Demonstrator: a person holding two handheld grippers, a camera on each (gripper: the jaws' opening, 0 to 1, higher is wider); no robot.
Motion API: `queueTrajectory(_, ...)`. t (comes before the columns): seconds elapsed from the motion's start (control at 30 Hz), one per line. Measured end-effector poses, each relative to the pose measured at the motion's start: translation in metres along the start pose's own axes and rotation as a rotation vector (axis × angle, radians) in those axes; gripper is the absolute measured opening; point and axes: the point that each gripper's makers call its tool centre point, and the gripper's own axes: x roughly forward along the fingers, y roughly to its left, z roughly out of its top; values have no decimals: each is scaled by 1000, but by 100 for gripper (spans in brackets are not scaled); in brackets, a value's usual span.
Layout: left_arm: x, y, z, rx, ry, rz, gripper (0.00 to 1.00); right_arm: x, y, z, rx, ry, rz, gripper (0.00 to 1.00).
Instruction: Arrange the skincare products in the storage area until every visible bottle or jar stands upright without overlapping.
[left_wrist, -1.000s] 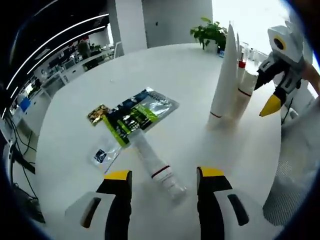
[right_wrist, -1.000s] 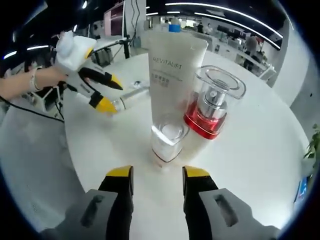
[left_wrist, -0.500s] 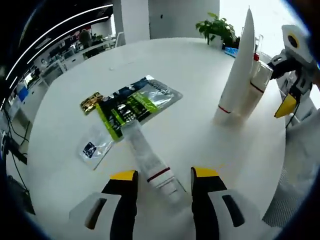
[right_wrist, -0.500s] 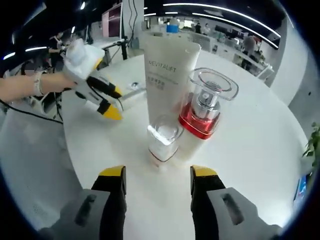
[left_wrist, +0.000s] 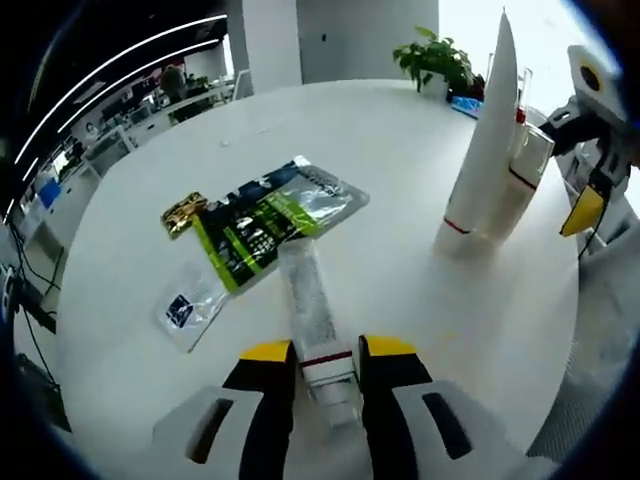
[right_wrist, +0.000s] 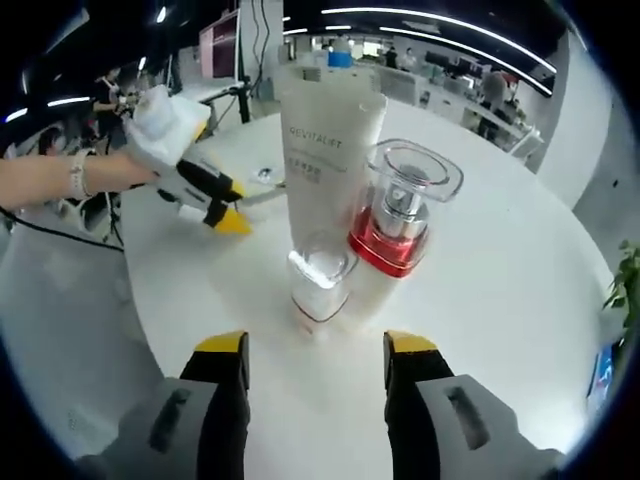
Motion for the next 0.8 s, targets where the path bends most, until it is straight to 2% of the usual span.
queueTrajectory(0.2, 1, 0, 0, -4, 4, -5, 19, -1, 0, 0, 6, 1, -1, 53)
queueTrajectory(0.33, -1, -4, -2, -41, 19, -23, 17, -2, -1, 1, 10, -7, -4, 53)
queueTrajectory(0.43, -4, -4, -4, -29, 56, -34, 16, -3, -2, 2, 16, -12, -5, 53)
queueTrajectory(0.47, -3, -1, -4, -3, 64, -27, 16, -4, -2, 2, 16, -16, -5, 53)
queueTrajectory(0.7, -13, 0, 2, -57, 49, -69, 16, -5, -2, 1, 26, -12, -3, 52)
queueTrajectory(0.8, -20, -7, 5, -82, 32, -89, 16, -9, -3, 3, 38, -27, -2, 52)
